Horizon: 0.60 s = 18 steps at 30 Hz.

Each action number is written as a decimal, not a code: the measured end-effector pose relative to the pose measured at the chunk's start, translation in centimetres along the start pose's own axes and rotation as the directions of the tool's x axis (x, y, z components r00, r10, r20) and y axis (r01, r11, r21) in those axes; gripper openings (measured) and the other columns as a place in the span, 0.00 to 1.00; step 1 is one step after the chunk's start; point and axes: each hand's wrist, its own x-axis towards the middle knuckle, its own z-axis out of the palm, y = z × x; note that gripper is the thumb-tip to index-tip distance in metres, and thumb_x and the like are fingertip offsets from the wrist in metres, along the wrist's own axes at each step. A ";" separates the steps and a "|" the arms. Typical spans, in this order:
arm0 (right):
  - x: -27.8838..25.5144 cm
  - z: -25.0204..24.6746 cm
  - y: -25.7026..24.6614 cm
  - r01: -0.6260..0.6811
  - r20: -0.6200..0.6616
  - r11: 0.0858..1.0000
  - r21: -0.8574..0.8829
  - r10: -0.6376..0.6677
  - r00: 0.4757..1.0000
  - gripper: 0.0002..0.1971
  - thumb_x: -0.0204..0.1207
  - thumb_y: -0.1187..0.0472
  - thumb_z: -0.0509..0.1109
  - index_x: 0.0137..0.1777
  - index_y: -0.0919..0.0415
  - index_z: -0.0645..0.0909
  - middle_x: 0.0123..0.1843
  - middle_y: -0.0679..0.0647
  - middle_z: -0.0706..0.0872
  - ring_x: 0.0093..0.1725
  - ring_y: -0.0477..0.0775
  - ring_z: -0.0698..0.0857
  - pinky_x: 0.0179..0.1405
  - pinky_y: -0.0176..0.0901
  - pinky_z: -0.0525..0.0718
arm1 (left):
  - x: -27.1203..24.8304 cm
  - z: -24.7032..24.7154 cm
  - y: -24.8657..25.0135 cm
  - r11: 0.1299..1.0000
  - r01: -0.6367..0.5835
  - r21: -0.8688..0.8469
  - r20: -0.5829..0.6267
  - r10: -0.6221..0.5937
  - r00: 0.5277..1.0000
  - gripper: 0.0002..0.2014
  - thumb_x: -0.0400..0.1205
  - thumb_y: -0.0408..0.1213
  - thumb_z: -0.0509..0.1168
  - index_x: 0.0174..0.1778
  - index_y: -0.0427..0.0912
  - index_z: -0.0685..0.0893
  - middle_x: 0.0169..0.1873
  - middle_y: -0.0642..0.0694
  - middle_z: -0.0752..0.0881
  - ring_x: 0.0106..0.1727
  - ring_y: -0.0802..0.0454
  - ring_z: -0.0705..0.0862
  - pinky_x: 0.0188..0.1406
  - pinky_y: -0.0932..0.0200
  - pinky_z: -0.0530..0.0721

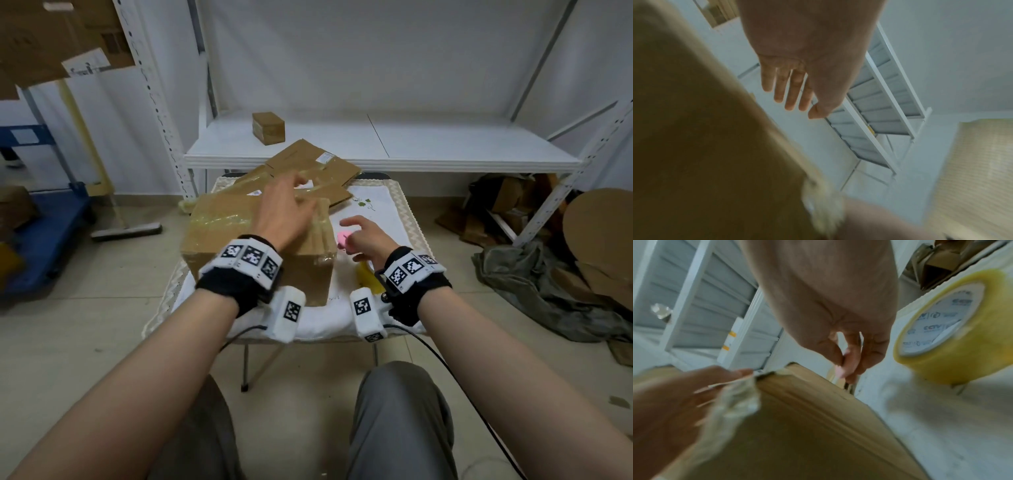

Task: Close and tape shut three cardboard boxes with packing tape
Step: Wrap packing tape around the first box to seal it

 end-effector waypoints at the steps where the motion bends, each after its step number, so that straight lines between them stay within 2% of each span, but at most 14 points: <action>1: 0.2 0.2 0.5 -0.014 0.006 0.997 -0.076 0.015 1.000 0.19 0.81 0.73 0.64 0.68 0.58 0.77 0.51 0.63 0.85 0.46 0.57 0.84 0.37 0.43 0.81 | 0.5 -1.0 -0.8 0.999 0.018 0.033 -0.017 -0.017 1.000 0.19 0.82 0.41 0.70 0.70 0.46 0.82 0.68 0.50 0.82 0.59 0.55 0.84 0.58 0.65 0.79; 2: 0.5 0.4 1.0 -0.038 0.018 0.986 -0.163 0.042 0.999 0.15 0.79 0.74 0.68 0.64 0.62 0.80 0.51 0.65 0.86 0.50 0.62 0.87 0.41 0.49 0.87 | 1.0 -2.0 -1.7 0.995 0.051 0.090 -0.030 -0.049 0.998 0.20 0.80 0.44 0.71 0.68 0.47 0.83 0.69 0.47 0.82 0.65 0.49 0.82 0.65 0.55 0.79; 3: 0.8 0.5 1.6 -0.052 0.028 0.969 -0.242 0.061 0.998 0.08 0.77 0.74 0.71 0.55 0.67 0.83 0.50 0.67 0.88 0.53 0.66 0.90 0.49 0.54 0.91 | 1.4 -3.0 -2.6 0.984 0.098 0.151 -0.040 -0.093 0.995 0.21 0.79 0.47 0.72 0.68 0.48 0.83 0.70 0.44 0.82 0.68 0.45 0.81 0.70 0.47 0.78; 4: 0.9 0.8 2.0 -0.065 0.046 0.949 -0.308 0.084 0.995 0.02 0.76 0.74 0.74 0.46 0.70 0.85 0.49 0.68 0.90 0.53 0.67 0.91 0.56 0.59 0.91 | 1.6 -4.0 -3.5 0.967 0.152 0.207 -0.046 -0.146 0.988 0.23 0.78 0.50 0.73 0.68 0.48 0.83 0.70 0.43 0.81 0.70 0.42 0.80 0.72 0.43 0.77; 5: 1.3 1.1 2.7 -0.068 0.062 0.931 -0.358 0.097 0.993 0.02 0.75 0.73 0.77 0.44 0.71 0.86 0.50 0.69 0.91 0.54 0.67 0.92 0.59 0.61 0.90 | 1.7 -4.8 -4.2 0.948 0.201 0.247 -0.055 -0.193 0.980 0.26 0.76 0.51 0.74 0.69 0.49 0.82 0.71 0.41 0.80 0.71 0.40 0.79 0.73 0.41 0.75; 8: 1.5 2.0 3.7 -0.031 0.087 0.873 -0.487 0.085 0.993 0.09 0.71 0.71 0.81 0.50 0.70 0.88 0.54 0.68 0.92 0.58 0.65 0.91 0.61 0.60 0.89 | 1.5 -6.3 -6.5 0.911 0.303 0.281 -0.079 -0.293 0.953 0.33 0.74 0.48 0.76 0.75 0.46 0.76 0.74 0.39 0.74 0.74 0.37 0.74 0.75 0.38 0.72; 10: 1.4 2.3 3.8 -0.032 0.077 0.841 -0.540 0.087 0.993 0.09 0.69 0.71 0.82 0.48 0.65 0.87 0.54 0.67 0.92 0.58 0.64 0.91 0.59 0.57 0.90 | 1.3 -6.4 -7.6 0.899 0.342 0.272 -0.061 -0.339 0.939 0.37 0.73 0.47 0.76 0.78 0.45 0.71 0.77 0.39 0.70 0.76 0.37 0.72 0.76 0.37 0.72; 13: 1.4 2.5 3.4 -0.030 0.076 0.793 -0.608 0.096 0.992 0.08 0.72 0.69 0.81 0.49 0.68 0.88 0.51 0.64 0.92 0.56 0.63 0.91 0.58 0.54 0.90 | 1.1 -6.4 -8.5 0.894 0.389 0.222 -0.040 -0.390 0.920 0.42 0.73 0.49 0.76 0.82 0.45 0.66 0.79 0.39 0.66 0.77 0.36 0.71 0.76 0.36 0.72; 14: 1.5 2.4 3.0 -0.031 0.061 0.796 -0.605 0.085 0.994 0.04 0.75 0.68 0.78 0.48 0.67 0.88 0.50 0.62 0.92 0.54 0.61 0.90 0.59 0.54 0.90 | 1.1 -6.4 -8.4 0.892 0.398 0.214 -0.038 -0.399 0.916 0.43 0.74 0.50 0.76 0.82 0.44 0.64 0.80 0.39 0.66 0.78 0.35 0.70 0.77 0.36 0.72; 15: 1.6 2.2 2.7 -0.034 0.041 0.837 -0.546 0.067 0.997 0.03 0.79 0.68 0.74 0.44 0.66 0.87 0.47 0.60 0.91 0.51 0.60 0.89 0.59 0.53 0.90 | 1.2 -6.5 -8.4 0.889 0.407 0.211 -0.036 -0.409 0.912 0.44 0.75 0.51 0.76 0.83 0.44 0.63 0.81 0.38 0.65 0.79 0.35 0.69 0.77 0.36 0.71; 16: 1.8 2.0 2.1 -0.048 0.016 0.910 -0.412 0.060 0.998 0.08 0.83 0.68 0.69 0.42 0.64 0.86 0.47 0.61 0.90 0.48 0.60 0.88 0.58 0.54 0.90 | 1.4 -6.6 -8.5 0.885 0.417 0.207 -0.027 -0.421 0.907 0.45 0.75 0.53 0.75 0.84 0.43 0.61 0.82 0.38 0.64 0.80 0.35 0.68 0.78 0.36 0.70; 17: 2.1 1.8 1.6 -0.059 0.012 0.970 -0.235 0.064 0.998 0.10 0.86 0.65 0.66 0.45 0.66 0.86 0.50 0.64 0.90 0.47 0.62 0.88 0.56 0.55 0.91 | 1.5 -6.7 -8.6 0.877 0.436 0.200 -0.016 -0.442 0.897 0.47 0.75 0.55 0.75 0.85 0.42 0.58 0.83 0.37 0.63 0.82 0.35 0.66 0.80 0.37 0.68; 18: 2.0 1.6 1.0 -0.078 0.029 0.993 -0.086 0.081 0.996 0.14 0.88 0.59 0.63 0.53 0.69 0.86 0.55 0.69 0.90 0.47 0.65 0.89 0.53 0.56 0.92 | 1.7 -6.8 -8.7 0.866 0.462 0.190 -0.002 -0.470 0.883 0.50 0.75 0.57 0.74 0.86 0.41 0.56 0.84 0.37 0.61 0.83 0.35 0.64 0.80 0.37 0.66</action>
